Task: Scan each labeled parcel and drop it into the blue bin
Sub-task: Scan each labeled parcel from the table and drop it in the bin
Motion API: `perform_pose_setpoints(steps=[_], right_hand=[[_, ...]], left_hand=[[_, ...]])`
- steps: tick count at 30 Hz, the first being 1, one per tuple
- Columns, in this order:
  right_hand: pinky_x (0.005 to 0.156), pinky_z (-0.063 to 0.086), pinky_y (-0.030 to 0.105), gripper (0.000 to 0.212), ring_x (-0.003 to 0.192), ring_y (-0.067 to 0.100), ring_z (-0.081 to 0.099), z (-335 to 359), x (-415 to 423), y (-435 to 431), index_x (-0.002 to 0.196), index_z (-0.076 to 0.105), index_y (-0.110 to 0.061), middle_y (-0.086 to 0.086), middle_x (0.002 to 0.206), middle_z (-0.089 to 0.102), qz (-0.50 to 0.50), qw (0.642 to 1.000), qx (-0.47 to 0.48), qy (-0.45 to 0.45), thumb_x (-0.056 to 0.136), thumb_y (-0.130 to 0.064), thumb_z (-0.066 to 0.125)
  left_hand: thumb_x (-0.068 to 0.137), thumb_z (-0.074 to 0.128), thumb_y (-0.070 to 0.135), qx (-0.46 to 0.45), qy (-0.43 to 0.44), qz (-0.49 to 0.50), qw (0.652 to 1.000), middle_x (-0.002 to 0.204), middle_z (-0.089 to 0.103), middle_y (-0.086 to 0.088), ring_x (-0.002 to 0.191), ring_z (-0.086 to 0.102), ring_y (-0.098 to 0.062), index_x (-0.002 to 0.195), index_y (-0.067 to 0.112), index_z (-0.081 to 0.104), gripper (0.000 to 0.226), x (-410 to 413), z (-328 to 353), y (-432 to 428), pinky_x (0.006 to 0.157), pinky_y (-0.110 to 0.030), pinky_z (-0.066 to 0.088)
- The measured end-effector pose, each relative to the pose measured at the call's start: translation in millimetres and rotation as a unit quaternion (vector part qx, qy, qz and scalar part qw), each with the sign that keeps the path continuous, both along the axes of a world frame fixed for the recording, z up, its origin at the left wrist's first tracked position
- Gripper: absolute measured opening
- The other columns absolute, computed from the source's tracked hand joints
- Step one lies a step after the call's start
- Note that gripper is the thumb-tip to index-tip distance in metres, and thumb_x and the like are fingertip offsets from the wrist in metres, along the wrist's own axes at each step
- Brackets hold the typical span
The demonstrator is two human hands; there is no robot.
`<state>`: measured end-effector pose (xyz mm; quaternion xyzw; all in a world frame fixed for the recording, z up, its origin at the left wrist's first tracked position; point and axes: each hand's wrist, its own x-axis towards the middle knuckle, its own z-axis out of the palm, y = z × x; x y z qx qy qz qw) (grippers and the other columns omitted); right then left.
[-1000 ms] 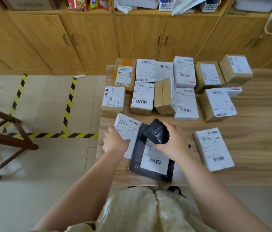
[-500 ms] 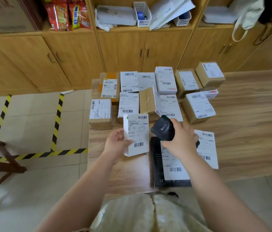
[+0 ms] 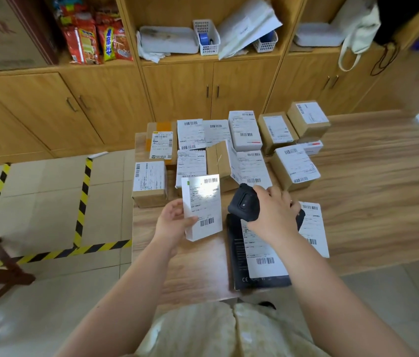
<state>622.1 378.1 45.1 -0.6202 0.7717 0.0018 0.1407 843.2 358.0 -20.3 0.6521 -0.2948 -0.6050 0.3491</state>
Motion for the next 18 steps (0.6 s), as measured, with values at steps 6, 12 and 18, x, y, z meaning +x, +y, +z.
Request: perform_pose_setpoints(steps=[6,12,18], right_hand=[[0.102,0.028,0.048,0.077,0.129,0.028,0.034,2.6,-9.1,7.3,0.139,0.039,-0.034,0.000,0.137,0.041,-0.053,0.995,0.001,-0.082,0.072,-0.026,0.076],[0.102,0.032,0.046,0.083,0.126,0.028,0.038,20.6,-47.2,25.8,0.142,0.038,-0.038,0.000,0.130,0.046,-0.159,0.974,-0.066,-0.145,0.069,-0.030,0.079],[0.100,0.036,0.045,0.073,0.119,0.028,0.044,36.8,-107.3,64.7,0.131,0.046,-0.042,-0.002,0.119,0.050,-0.304,0.930,-0.099,-0.178,0.064,-0.028,0.072]], left_hand=[[0.084,0.075,0.001,-0.006,0.030,0.013,0.999,0.112,0.070,0.005,0.104,0.068,-0.021,0.121,0.028,0.055,0.050,-5.4,11.4,-0.5,0.084,-0.052,0.059],[0.088,0.067,-0.003,0.009,0.142,-0.022,0.990,0.105,0.075,0.002,0.104,0.069,-0.024,0.121,0.022,0.057,0.043,-50.3,32.8,-23.5,0.085,-0.058,0.056],[0.091,0.065,0.000,0.082,0.189,-0.146,0.968,0.117,0.072,-0.009,0.108,0.067,-0.028,0.126,0.022,0.055,0.043,-149.6,45.5,-28.8,0.077,-0.052,0.059]])
